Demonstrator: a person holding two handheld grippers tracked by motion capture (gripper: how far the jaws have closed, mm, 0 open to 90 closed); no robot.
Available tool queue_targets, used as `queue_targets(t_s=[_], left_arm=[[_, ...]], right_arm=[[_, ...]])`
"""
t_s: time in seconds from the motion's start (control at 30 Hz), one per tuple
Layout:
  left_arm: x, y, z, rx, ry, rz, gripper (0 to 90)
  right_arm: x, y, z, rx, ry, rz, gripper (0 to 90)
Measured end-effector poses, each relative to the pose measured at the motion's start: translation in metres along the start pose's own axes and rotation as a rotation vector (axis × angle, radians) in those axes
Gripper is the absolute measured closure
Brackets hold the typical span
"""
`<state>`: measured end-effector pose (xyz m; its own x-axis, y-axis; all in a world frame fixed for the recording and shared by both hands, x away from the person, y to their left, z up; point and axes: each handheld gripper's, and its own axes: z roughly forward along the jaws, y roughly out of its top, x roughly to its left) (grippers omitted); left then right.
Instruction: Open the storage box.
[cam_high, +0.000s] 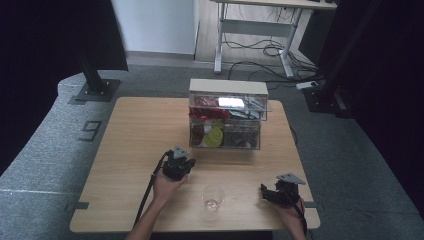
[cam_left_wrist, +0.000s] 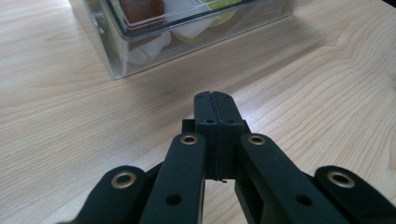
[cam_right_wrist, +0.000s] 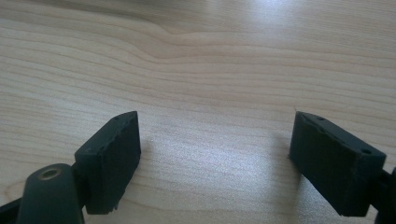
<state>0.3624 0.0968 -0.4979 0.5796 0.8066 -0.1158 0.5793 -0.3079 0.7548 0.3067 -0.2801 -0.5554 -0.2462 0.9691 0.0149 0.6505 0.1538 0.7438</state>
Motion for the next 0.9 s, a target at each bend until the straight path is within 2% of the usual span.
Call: queue_targets(t_s=[0.23,0.47,0.9], left_arm=[[0.003,0.006,0.007,-0.008,-0.007,-0.013,90.0],[0.007,0.010,0.011,-0.018,0.006,-0.023,90.0],[0.010,0.019,0.019,-0.024,0.015,-0.020,90.0]], right_arm=[[0.000,0.000,0.000,0.000,-0.001,0.000,16.6],[0.000,0.000,0.000,0.000,-0.003,0.002,16.6],[0.000,0.000,0.000,0.000,-0.005,0.002,16.6]])
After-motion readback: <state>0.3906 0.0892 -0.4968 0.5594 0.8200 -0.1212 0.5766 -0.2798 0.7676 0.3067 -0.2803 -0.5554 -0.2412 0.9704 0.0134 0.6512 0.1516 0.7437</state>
